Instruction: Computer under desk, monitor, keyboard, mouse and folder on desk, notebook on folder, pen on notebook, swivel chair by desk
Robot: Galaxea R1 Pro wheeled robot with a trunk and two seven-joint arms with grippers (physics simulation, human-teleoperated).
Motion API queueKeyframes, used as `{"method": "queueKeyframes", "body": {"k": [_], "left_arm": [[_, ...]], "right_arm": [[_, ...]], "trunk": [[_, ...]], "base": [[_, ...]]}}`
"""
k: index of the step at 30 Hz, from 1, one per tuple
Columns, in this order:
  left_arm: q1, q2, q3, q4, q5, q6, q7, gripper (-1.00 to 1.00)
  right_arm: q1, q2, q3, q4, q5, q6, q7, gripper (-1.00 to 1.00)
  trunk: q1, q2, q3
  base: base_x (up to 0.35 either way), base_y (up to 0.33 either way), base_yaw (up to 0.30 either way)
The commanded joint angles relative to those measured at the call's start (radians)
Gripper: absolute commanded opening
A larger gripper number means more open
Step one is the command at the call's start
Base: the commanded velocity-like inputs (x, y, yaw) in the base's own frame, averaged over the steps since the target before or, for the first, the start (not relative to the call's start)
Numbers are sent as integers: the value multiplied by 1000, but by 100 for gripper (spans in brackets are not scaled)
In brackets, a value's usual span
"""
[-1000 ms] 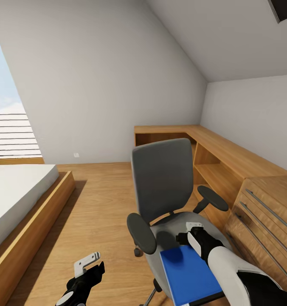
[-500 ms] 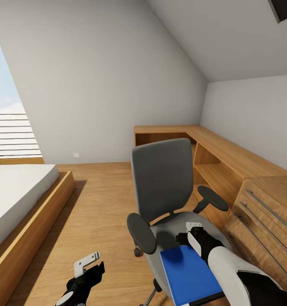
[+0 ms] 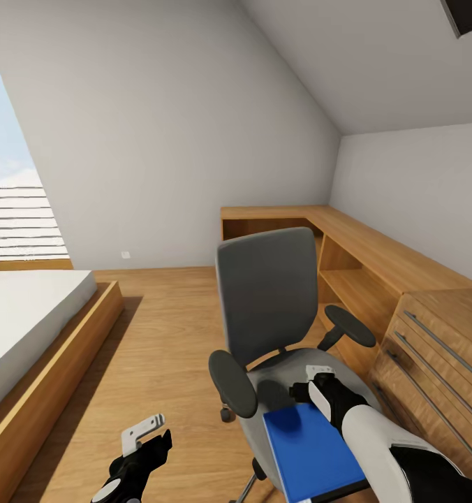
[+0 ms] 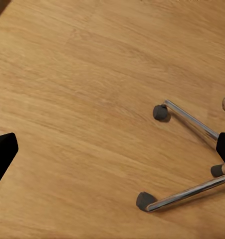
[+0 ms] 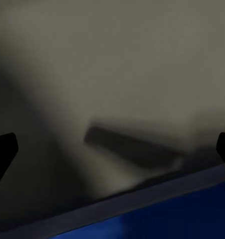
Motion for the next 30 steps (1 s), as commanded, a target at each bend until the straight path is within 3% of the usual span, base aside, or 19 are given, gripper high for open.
{"method": "queueKeyframes", "body": {"k": [1,7,13,30], "left_arm": [[0,0,-2,-3,6,2,8,100],[0,-1,-1,-6,6,1,9,100],[0,-1,-1,-7,6,0,11,100],[0,-1,0,-6,5,0,11,100]], "right_arm": [[0,1,-8,-2,4,5,-2,100],[0,2,-8,-2,4,4,-3,100],[0,2,-7,-2,4,4,-2,100],[0,2,-6,-2,5,3,-3,100]], "trunk": [[0,0,-1],[0,0,-1],[23,-42,-20],[34,-63,-29]], "base": [[0,0,0],[0,0,0],[0,0,0],[0,0,0]]}}
